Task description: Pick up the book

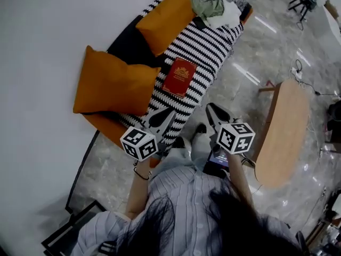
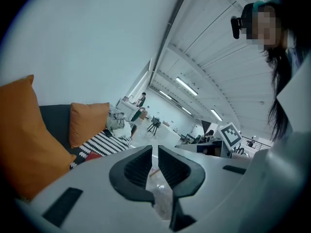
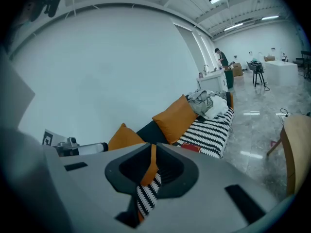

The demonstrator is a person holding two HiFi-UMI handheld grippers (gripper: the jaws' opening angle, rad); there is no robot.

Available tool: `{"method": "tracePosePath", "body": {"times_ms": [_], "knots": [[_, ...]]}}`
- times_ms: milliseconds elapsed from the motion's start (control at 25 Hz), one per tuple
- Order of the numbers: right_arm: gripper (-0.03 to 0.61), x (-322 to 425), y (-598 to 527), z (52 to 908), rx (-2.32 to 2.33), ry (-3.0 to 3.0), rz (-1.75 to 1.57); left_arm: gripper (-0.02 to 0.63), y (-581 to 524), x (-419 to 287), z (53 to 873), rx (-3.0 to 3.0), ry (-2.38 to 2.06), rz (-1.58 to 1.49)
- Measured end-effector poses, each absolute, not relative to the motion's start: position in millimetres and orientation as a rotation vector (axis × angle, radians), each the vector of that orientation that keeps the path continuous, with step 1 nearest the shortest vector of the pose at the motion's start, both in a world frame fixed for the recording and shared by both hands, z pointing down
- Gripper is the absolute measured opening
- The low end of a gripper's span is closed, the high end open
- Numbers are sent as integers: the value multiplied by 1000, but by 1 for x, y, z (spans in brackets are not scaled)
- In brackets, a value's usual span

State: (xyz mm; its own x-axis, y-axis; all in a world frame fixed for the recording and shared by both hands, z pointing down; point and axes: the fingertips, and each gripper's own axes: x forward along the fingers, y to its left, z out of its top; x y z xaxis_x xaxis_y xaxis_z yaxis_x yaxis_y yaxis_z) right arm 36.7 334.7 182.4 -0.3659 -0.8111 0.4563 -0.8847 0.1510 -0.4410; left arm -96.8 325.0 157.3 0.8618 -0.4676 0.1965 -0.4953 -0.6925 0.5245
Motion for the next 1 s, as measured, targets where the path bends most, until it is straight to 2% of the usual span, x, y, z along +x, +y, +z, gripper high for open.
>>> {"method": "tracePosePath", "body": {"times_ms": [640, 1000], "knots": [[43, 60, 252, 226, 1552, -2266, 1056, 29, 263, -104, 212, 2374, -885, 175], [43, 81, 172, 296, 1409, -2255, 1081, 31, 187, -101, 295, 2228, -962, 257]]}}
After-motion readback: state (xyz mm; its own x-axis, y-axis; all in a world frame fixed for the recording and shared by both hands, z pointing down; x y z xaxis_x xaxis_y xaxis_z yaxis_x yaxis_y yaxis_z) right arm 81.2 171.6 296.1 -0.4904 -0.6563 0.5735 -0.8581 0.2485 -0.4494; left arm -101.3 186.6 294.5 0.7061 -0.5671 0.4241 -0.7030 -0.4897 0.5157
